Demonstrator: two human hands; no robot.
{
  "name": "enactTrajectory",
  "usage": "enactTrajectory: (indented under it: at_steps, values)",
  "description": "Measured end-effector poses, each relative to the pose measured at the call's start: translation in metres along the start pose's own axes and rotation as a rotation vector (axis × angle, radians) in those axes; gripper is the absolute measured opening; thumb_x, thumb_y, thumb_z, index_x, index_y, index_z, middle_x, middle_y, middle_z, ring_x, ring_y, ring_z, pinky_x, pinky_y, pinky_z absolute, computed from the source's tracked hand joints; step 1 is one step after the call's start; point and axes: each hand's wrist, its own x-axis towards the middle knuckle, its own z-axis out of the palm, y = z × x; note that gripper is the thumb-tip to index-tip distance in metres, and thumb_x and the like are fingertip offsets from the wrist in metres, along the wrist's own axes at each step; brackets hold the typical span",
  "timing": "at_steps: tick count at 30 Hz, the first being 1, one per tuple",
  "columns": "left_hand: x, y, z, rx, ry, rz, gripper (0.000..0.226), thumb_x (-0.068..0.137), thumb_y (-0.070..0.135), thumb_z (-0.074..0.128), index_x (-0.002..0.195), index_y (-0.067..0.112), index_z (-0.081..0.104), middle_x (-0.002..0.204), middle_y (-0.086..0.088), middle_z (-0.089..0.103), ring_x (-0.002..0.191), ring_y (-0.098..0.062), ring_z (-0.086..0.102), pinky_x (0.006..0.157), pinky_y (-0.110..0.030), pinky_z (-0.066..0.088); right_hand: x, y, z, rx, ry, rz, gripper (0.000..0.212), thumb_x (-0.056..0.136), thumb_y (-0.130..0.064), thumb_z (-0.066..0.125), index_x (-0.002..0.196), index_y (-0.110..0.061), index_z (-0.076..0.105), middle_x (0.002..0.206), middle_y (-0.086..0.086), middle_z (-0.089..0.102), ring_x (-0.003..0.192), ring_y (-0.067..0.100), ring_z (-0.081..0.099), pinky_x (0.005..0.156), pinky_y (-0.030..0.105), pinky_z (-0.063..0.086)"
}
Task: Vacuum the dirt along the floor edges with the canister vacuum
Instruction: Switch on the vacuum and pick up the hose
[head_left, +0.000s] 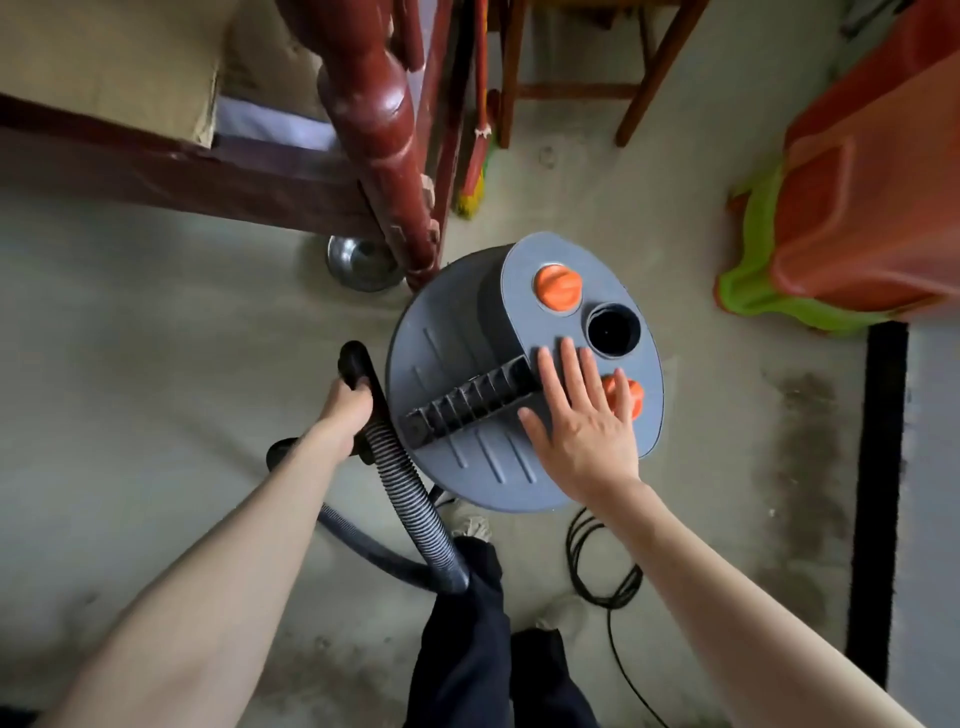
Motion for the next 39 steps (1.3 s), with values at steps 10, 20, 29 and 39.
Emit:
enactTrajectory:
  at_steps: [10,20,29,39]
  values:
    - [-0.015,0.005,-0.013,-0.408,-0.062,-0.062,0.018,0.096,0.005,0.053,0.078,0.005,0.05,0.077,-0.013,0.054,0.065,-0.023,0.053,0.068,-0.035,0.047,0.003,0.004,-0.009,-0.026,-0.089,0.0,0.068,0.102,-0.049,0.031,0.158,-0.025,0.0,0.166,0.003,-0.003,0.152,0.023,0.0,0.119,0.046,-0.005]
    - [-0.128,-0.03,-0.084,-0.602,-0.282,0.192,0.021,0.089,-0.009,0.053,0.103,0.007,0.055,0.091,-0.005,0.061,0.083,-0.017,0.059,0.079,-0.028,0.046,-0.007,-0.036,-0.068,0.365,-0.306,0.015,0.054,0.105,-0.035,0.039,0.155,-0.02,0.025,0.161,0.006,0.025,0.148,0.028,0.021,0.114,0.032,0.017]
    - [-0.258,-0.063,-0.104,-0.299,-0.352,0.52,0.062,0.076,-0.012,0.068,0.12,0.026,0.048,0.109,0.009,0.064,0.097,0.003,0.062,0.084,-0.015,0.047,-0.063,-0.114,-0.143,1.041,-0.39,-0.023,0.044,0.103,-0.036,0.045,0.13,-0.004,0.059,0.12,0.014,0.064,0.113,0.025,0.06,0.101,0.039,0.047]
    - [-0.35,-0.108,-0.089,0.027,-0.312,0.711,0.068,0.078,0.001,0.072,0.13,0.028,0.036,0.12,0.001,0.055,0.111,-0.014,0.056,0.095,-0.031,0.049,-0.138,-0.132,-0.178,1.525,-0.465,0.051,0.024,0.093,-0.023,0.067,0.095,0.0,0.061,0.082,0.012,0.058,0.071,0.022,0.058,0.068,0.034,0.05]
